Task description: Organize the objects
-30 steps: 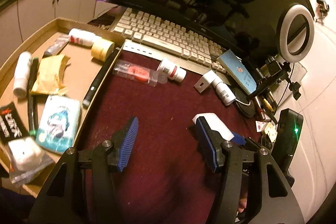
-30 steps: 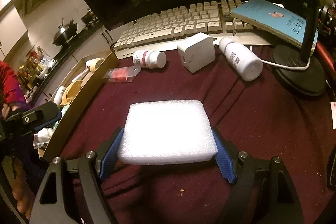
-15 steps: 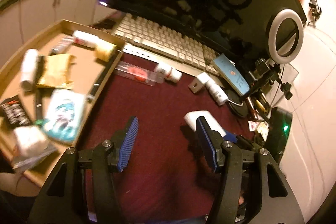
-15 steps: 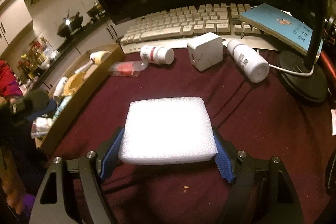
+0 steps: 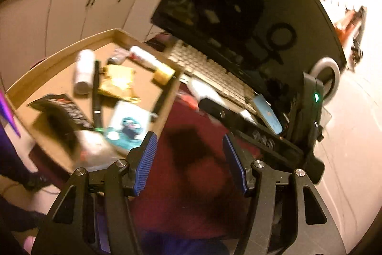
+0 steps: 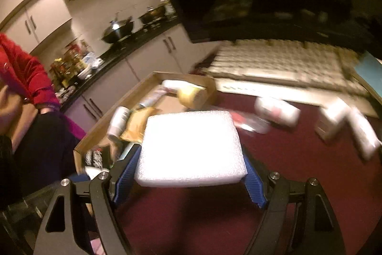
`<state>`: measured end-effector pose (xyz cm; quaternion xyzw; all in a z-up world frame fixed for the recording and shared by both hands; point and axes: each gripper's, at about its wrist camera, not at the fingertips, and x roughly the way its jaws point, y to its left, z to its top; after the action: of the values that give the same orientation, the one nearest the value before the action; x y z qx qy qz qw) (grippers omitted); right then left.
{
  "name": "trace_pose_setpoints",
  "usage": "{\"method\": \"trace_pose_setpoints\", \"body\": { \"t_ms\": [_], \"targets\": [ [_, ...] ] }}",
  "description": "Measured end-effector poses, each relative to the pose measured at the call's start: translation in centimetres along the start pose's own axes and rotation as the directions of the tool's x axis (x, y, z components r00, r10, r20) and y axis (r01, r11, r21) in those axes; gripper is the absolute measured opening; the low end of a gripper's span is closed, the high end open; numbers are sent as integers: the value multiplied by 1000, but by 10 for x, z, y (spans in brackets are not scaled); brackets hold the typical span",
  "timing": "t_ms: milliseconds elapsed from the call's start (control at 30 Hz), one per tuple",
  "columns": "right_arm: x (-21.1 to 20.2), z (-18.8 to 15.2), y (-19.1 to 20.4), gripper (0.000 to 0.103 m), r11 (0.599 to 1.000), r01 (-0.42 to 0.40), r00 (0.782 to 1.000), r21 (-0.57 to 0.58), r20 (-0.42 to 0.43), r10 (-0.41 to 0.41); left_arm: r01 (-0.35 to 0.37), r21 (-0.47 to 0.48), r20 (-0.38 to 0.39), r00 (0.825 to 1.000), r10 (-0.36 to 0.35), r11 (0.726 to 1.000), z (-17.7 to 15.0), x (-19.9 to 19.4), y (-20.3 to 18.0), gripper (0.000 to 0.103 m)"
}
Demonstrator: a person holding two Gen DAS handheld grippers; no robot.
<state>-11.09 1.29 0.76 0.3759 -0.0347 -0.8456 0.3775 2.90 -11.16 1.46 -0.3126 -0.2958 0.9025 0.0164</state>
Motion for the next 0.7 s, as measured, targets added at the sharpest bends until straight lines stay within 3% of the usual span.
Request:
{"method": "trace_pose_setpoints", "body": {
  "t_ms": [67, 233, 433, 700],
  "targets": [
    [18, 10, 15, 79, 1000, 6, 1000, -20, -7, -6, 18, -29, 11, 1000, -18, 999, 4, -9, 14, 58],
    [58, 27, 39, 79, 998, 14, 999, -54, -29, -16, -27, -50, 95, 995, 32, 998, 7, -37, 39, 58],
    [94, 26, 53, 79, 985, 131, 987, -112, -83, -140, -42, -99, 106, 993, 53, 994, 8, -47, 64, 58],
    [112, 10, 72, 85, 964, 115, 971, -240, -177, -160, -46, -135, 89, 994, 59, 990, 8, -45, 76, 58]
  ]
}}
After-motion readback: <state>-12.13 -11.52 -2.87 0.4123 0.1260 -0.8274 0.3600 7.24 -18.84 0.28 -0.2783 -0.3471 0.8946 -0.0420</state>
